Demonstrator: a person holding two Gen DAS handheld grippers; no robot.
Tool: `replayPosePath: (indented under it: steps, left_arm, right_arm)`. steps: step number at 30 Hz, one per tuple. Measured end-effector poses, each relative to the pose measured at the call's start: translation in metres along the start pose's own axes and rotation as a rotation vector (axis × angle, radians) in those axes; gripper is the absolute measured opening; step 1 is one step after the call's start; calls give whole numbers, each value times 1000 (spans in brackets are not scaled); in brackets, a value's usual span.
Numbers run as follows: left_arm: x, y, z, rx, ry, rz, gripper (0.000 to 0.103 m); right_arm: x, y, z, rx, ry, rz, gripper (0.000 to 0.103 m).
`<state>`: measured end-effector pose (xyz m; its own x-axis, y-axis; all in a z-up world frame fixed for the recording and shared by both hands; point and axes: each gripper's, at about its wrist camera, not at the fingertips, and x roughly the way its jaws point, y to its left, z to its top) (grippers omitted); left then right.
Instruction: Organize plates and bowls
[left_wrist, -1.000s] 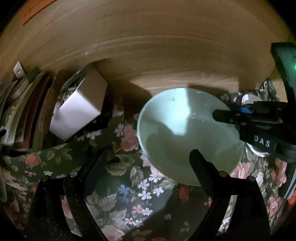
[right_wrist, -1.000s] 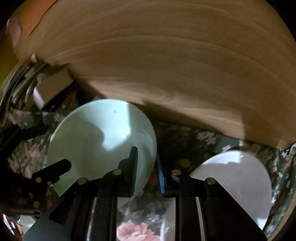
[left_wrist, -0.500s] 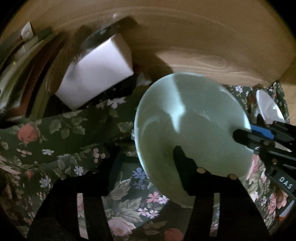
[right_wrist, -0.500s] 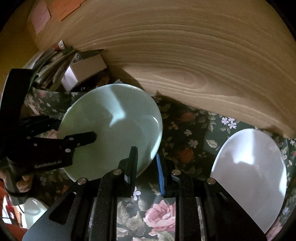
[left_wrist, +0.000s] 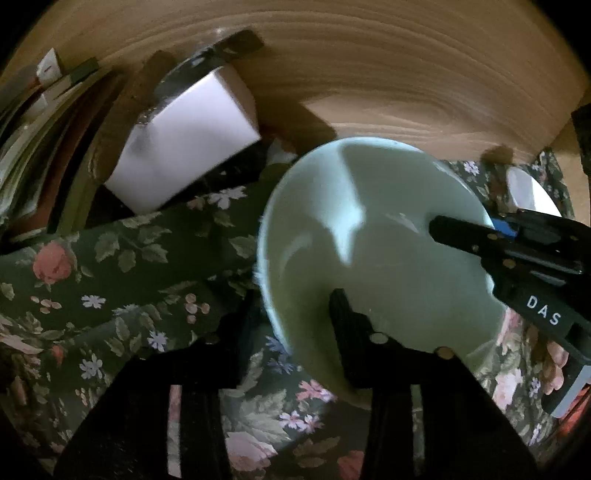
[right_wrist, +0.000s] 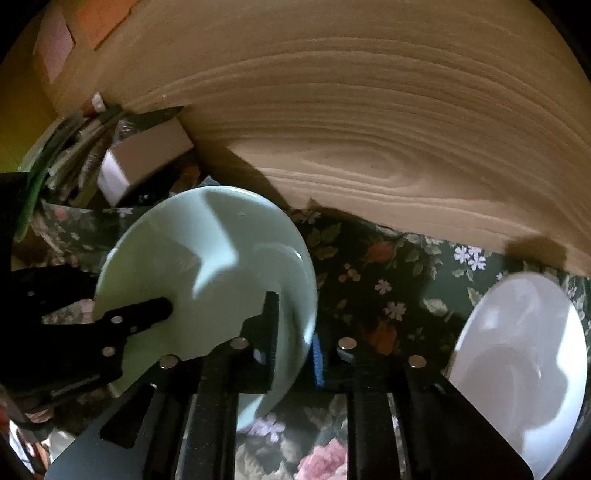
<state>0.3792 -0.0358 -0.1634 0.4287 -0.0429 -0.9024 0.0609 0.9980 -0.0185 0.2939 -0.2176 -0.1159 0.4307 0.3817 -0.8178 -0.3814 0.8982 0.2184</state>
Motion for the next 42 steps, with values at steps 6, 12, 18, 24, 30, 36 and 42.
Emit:
replayPosePath:
  steps: [6, 12, 18, 24, 30, 36, 42]
  left_arm:
    - [-2, -14, -6, 32, 11, 21, 34]
    - [-9, -24, -19, 77, 18, 6, 32]
    - [-15, -26, -42, 110, 17, -12, 30]
    - [-13, -21, -55, 98, 16, -21, 25]
    - [-18, -18, -45, 99, 20, -30, 24]
    - [-19, -21, -44, 97, 13, -28, 23]
    - [-35, -29, -42, 114, -44, -7, 23]
  right_arm:
    - [-30, 7, -29, -14, -21, -10, 13]
    - [-37, 4, -54, 39, 1, 18, 14]
    - [-39, 3, -67, 65, 15, 28, 18]
    - [2, 17, -48, 93, 10, 0, 19]
    - [18, 24, -44, 105, 6, 8, 19]
    - [15, 21, -45, 128, -11, 9, 13]
    - [-5, 19, -44, 136, -58, 1, 13]
